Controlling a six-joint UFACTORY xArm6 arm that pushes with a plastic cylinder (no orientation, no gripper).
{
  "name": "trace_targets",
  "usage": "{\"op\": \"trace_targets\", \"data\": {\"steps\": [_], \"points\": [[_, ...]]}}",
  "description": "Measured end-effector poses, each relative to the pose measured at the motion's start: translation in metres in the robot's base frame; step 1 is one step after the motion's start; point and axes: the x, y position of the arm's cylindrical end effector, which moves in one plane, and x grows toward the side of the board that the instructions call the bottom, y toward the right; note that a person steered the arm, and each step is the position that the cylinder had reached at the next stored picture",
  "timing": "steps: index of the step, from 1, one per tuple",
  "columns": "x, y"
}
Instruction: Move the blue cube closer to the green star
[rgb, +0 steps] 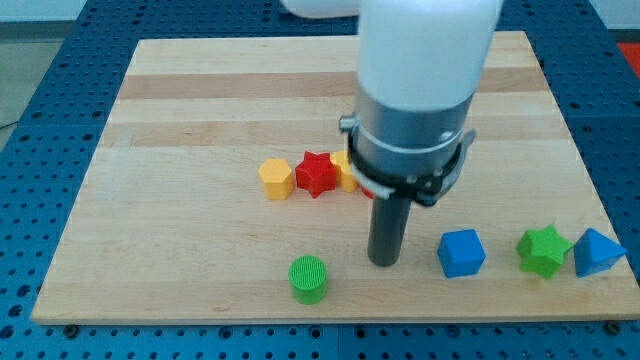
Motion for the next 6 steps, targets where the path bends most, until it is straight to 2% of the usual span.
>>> {"op": "trace_targets", "data": {"steps": [1, 4, 5, 6], "points": [[0.014, 0.006], [-0.007, 0.070], [-0.007, 0.081], [0.007, 0.068]]}}
